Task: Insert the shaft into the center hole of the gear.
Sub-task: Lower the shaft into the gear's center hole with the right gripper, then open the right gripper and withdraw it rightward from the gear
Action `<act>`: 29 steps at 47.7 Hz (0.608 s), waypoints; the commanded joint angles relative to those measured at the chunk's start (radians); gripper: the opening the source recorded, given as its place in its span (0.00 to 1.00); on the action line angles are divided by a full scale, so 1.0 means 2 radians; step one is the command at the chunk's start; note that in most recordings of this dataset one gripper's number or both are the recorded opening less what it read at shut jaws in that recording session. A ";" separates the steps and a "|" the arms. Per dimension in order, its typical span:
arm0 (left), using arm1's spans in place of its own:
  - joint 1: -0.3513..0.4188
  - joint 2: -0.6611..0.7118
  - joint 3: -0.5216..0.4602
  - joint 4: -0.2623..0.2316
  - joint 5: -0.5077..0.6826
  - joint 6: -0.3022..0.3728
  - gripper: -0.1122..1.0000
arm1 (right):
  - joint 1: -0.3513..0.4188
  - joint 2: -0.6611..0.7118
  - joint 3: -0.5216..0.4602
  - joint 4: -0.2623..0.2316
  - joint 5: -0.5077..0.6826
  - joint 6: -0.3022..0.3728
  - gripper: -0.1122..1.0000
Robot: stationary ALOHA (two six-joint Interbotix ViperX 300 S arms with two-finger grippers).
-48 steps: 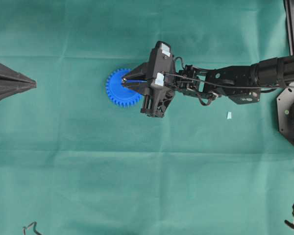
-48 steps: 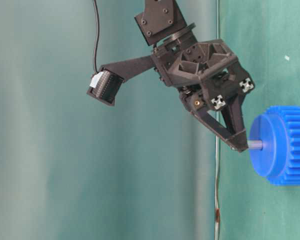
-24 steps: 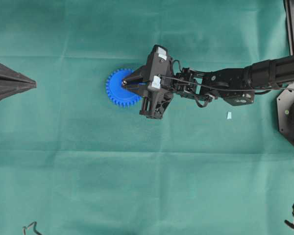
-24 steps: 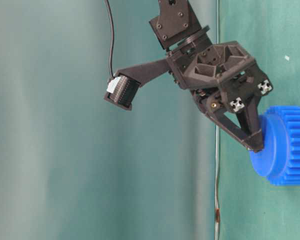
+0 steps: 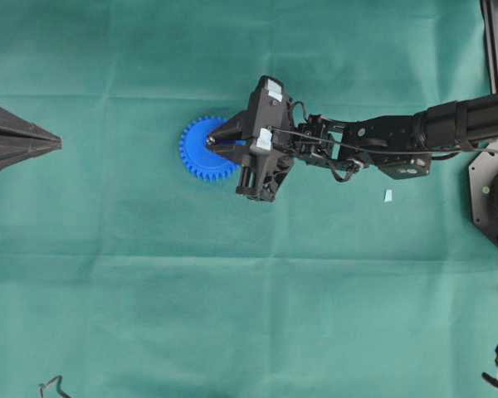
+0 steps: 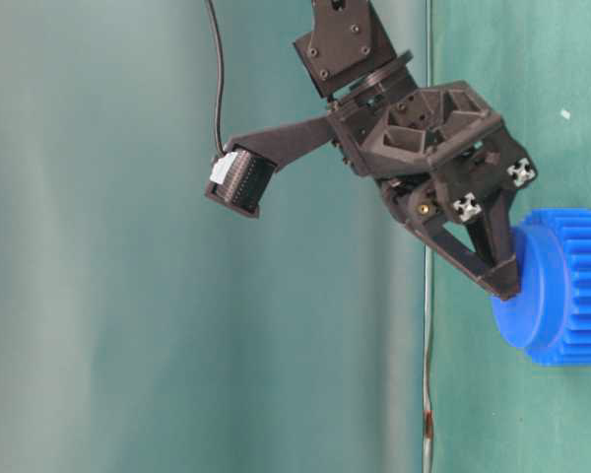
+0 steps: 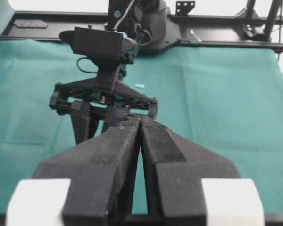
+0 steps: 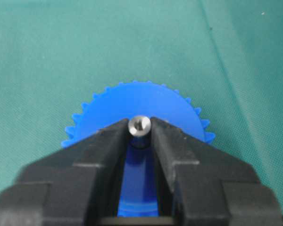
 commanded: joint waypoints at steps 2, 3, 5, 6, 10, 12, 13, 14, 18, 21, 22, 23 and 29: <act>0.001 0.002 -0.014 0.002 -0.002 -0.001 0.10 | 0.002 -0.019 -0.008 0.001 0.005 -0.002 0.54; 0.001 0.002 -0.015 0.002 -0.002 -0.001 0.10 | 0.002 -0.024 -0.008 0.001 0.007 -0.002 0.60; 0.001 0.002 -0.014 0.002 -0.002 -0.001 0.10 | 0.002 -0.034 -0.008 0.001 0.011 -0.003 0.70; 0.001 0.002 -0.014 0.002 -0.002 -0.001 0.10 | 0.002 -0.038 -0.008 0.000 0.013 -0.003 0.77; 0.001 0.002 -0.014 0.002 -0.002 -0.001 0.10 | 0.002 -0.063 -0.005 0.001 0.021 -0.004 0.92; 0.001 0.002 -0.015 0.002 -0.002 -0.001 0.10 | 0.002 -0.075 -0.004 0.001 0.025 -0.004 0.90; 0.001 0.002 -0.014 0.002 -0.002 -0.001 0.10 | 0.002 -0.081 -0.003 0.001 0.026 -0.005 0.89; 0.001 0.002 -0.014 0.002 -0.002 -0.001 0.10 | 0.002 -0.091 -0.002 0.000 0.028 -0.005 0.87; 0.001 0.002 -0.014 0.002 -0.002 -0.001 0.10 | 0.001 -0.117 0.003 -0.001 0.034 -0.008 0.83; 0.001 0.002 -0.015 0.002 -0.002 -0.001 0.10 | 0.001 -0.136 0.007 -0.002 0.038 -0.012 0.83; 0.001 0.002 -0.014 0.002 -0.002 -0.001 0.10 | 0.001 -0.142 0.008 -0.002 0.041 -0.014 0.83; 0.001 0.002 -0.014 0.002 -0.002 -0.001 0.10 | 0.001 -0.148 0.010 -0.002 0.043 -0.015 0.83; 0.001 0.002 -0.014 0.002 -0.002 -0.001 0.10 | 0.001 -0.186 0.021 -0.002 0.054 -0.024 0.83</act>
